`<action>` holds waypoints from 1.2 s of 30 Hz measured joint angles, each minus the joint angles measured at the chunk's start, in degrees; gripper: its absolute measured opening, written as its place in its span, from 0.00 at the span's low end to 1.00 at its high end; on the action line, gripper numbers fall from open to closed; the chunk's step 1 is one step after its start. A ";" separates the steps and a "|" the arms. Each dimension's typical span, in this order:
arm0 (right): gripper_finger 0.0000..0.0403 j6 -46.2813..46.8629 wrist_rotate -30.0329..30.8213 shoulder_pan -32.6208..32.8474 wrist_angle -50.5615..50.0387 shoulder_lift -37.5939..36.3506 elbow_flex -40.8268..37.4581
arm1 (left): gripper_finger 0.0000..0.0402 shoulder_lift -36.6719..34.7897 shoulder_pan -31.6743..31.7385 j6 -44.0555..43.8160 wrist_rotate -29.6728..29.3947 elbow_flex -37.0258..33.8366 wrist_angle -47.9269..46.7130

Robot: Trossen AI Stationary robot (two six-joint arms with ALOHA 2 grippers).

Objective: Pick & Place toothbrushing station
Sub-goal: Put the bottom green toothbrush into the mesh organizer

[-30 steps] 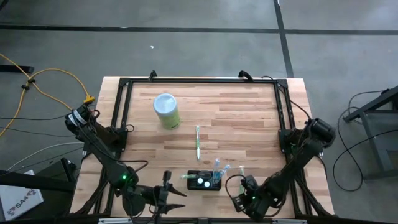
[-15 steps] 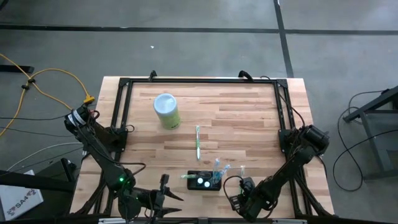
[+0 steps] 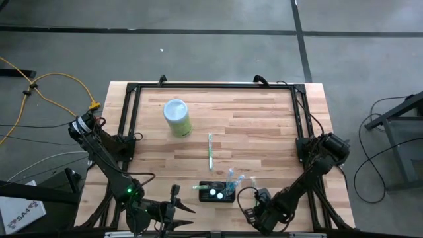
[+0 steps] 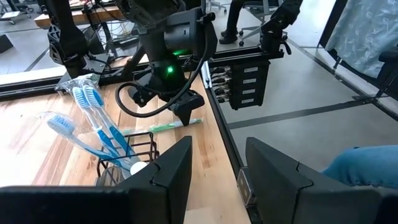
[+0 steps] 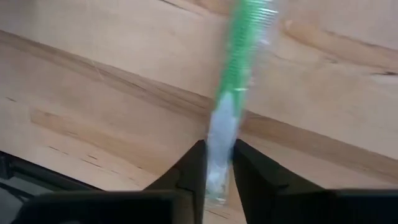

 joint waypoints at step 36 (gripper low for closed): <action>0.03 2.66 28.73 11.37 -6.61 0.42 -0.28 | 0.36 0.00 0.00 -1.24 0.02 0.00 0.09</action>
